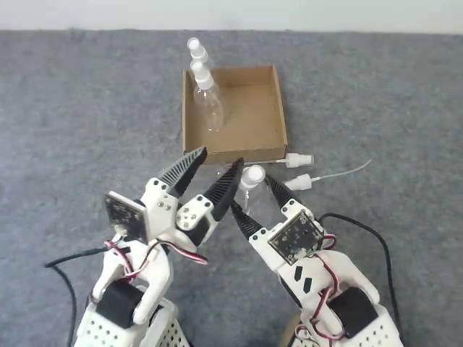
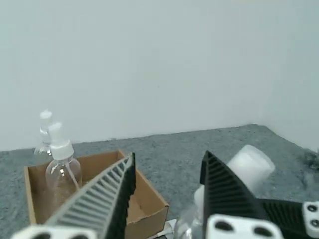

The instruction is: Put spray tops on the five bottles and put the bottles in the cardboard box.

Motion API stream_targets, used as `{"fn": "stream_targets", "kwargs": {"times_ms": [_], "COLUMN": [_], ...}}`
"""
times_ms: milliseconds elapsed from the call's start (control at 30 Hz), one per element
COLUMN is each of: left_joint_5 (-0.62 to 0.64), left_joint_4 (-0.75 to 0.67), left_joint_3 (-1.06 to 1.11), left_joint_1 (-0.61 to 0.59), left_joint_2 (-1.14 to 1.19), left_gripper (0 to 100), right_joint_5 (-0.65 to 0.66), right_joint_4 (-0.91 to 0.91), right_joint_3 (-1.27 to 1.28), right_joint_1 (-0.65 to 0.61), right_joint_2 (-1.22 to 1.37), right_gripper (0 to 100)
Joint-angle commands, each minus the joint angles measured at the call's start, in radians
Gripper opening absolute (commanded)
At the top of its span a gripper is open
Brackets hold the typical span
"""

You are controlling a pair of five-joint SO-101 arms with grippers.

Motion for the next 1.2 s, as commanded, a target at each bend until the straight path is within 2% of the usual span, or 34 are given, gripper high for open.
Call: {"fn": "stream_targets", "kwargs": {"times_ms": [0,133,333,433,600,700,1033,1167], "left_joint_5": [-0.078,-0.080,-0.078,-0.054,0.112,0.170,0.207,0.207], "left_joint_4": [-0.017,0.008,0.009,0.011,0.006,0.006,-0.038,-0.012], "left_joint_3": [0.007,-0.008,-0.056,-0.082,-0.128,-0.153,-0.174,-0.127], "left_joint_1": [0.087,0.074,-0.043,-0.124,-0.350,-0.440,-0.580,-0.732], "left_joint_2": [0.003,-0.005,-0.005,-0.005,-0.005,-0.005,-0.005,-0.005], "left_gripper": [16,16,16,16,16,16,16,16], "right_joint_5": [-0.002,-0.002,-0.002,-0.008,-0.009,-0.009,-0.002,0.000], "right_joint_4": [-0.028,-0.028,-0.027,-0.021,-0.018,-0.018,-0.028,-0.035], "right_joint_3": [-0.075,-0.072,-0.071,-0.071,-0.071,-0.071,-0.071,-0.072], "right_joint_1": [-0.004,-0.004,-0.001,0.021,0.050,0.045,0.051,0.051], "right_joint_2": [-0.018,-0.018,-0.018,-0.018,-0.018,-0.018,-0.016,-0.016], "right_gripper": [0.7,0.7,0.7,0.7,0.7,0.7,0.7,0.7]}}
